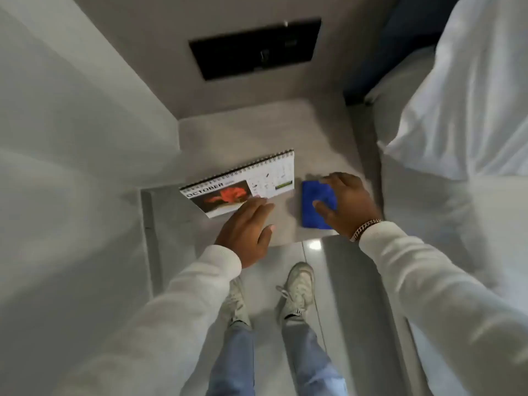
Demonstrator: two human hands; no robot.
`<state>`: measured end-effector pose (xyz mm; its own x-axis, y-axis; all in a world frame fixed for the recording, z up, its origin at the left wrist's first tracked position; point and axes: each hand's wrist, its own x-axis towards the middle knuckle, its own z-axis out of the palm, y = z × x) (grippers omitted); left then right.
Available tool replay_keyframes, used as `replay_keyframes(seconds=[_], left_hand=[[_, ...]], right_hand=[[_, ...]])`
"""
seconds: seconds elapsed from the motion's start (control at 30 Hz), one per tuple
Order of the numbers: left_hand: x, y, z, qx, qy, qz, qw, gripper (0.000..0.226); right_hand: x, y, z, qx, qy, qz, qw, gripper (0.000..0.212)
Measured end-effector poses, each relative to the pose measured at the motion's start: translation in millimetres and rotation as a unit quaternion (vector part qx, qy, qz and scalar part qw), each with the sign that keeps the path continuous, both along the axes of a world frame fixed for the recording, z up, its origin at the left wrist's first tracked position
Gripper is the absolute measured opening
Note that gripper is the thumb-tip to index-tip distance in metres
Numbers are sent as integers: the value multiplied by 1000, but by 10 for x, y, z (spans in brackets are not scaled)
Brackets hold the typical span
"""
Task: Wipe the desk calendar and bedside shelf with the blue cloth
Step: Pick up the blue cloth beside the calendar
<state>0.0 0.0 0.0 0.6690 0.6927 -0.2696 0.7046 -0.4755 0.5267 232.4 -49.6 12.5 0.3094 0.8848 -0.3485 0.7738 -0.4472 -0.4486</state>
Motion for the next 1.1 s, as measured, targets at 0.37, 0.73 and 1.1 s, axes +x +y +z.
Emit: replay_keyframes(seconds=[0.37,0.73,1.1], left_hand=[[-213,-132,-1388,142,107,-166,970,63],[-266,-106,-1439,131,127,-188,965,67],[-392,71,-320,103,-24,-259,960,60]], right_hand=[[-351,-190,-1275,22,-129,-64,989,67],[-532,-89,-1333,25,-211,-118,970,45],[-993,-457,-1107,68,-57,-192,977,47]])
